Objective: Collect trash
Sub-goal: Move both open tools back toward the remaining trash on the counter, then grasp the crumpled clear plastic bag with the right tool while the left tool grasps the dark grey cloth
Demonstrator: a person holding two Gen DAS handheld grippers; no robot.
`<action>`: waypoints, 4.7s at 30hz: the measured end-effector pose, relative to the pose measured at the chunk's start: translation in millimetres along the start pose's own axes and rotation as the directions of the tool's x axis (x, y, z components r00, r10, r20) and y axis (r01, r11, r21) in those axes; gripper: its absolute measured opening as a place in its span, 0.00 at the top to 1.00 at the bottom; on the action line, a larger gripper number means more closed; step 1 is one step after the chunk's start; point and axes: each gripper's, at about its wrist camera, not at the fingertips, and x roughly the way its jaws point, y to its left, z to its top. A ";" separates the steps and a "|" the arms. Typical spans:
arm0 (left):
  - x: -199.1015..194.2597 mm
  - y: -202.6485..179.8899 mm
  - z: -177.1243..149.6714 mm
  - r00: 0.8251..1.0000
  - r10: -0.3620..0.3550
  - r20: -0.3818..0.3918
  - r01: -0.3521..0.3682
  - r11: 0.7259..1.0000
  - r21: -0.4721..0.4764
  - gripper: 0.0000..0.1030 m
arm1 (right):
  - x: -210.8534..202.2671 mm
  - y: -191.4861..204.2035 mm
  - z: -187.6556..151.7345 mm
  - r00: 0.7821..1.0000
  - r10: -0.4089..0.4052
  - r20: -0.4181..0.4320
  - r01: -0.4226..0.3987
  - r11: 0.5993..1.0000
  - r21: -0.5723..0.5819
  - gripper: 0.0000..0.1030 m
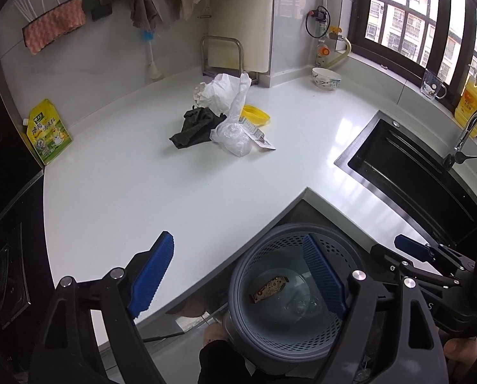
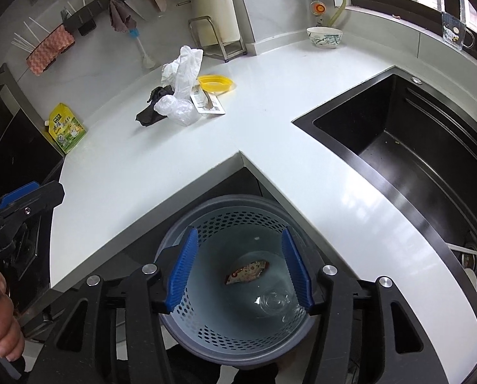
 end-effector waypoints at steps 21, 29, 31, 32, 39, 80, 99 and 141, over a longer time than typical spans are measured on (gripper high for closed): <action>53.2 79.5 110.3 0.991 -0.109 0.071 0.106 0.993 0.053 0.21 | 23.8 43.1 75.1 0.985 -0.147 0.090 0.136 0.984 0.115 0.44; 87.0 98.3 133.1 0.988 -0.145 0.052 0.140 0.985 0.097 0.21 | 43.5 59.2 93.0 0.978 -0.193 0.083 0.179 0.973 0.143 0.44; 95.7 102.5 136.2 0.987 -0.153 0.041 0.148 0.983 0.105 0.21 | 49.3 63.0 98.2 0.976 -0.200 0.081 0.187 0.971 0.149 0.44; 99.7 104.8 137.2 0.987 -0.154 0.038 0.149 0.983 0.109 0.21 | 52.5 65.0 100.8 0.976 -0.203 0.080 0.189 0.970 0.151 0.44; 121.9 123.9 147.1 0.986 -0.165 0.014 0.161 0.976 0.145 0.21 | 76.6 77.6 118.2 0.975 -0.211 0.074 0.195 0.964 0.180 0.45; 244.3 181.6 161.0 0.956 -0.263 -0.130 0.283 0.944 0.168 0.21 | 210.0 154.4 181.8 0.972 -0.235 -0.028 0.235 0.972 0.011 0.41; 255.5 159.9 157.1 0.948 -0.279 -0.153 0.302 0.939 0.165 0.21 | 197.1 147.5 175.1 0.986 -0.165 -0.013 0.165 0.984 0.060 0.63; 195.4 152.3 147.0 0.948 -0.312 -0.065 0.318 0.938 0.139 0.76 | 127.0 126.4 130.2 0.990 -0.133 0.036 0.126 0.981 0.148 0.63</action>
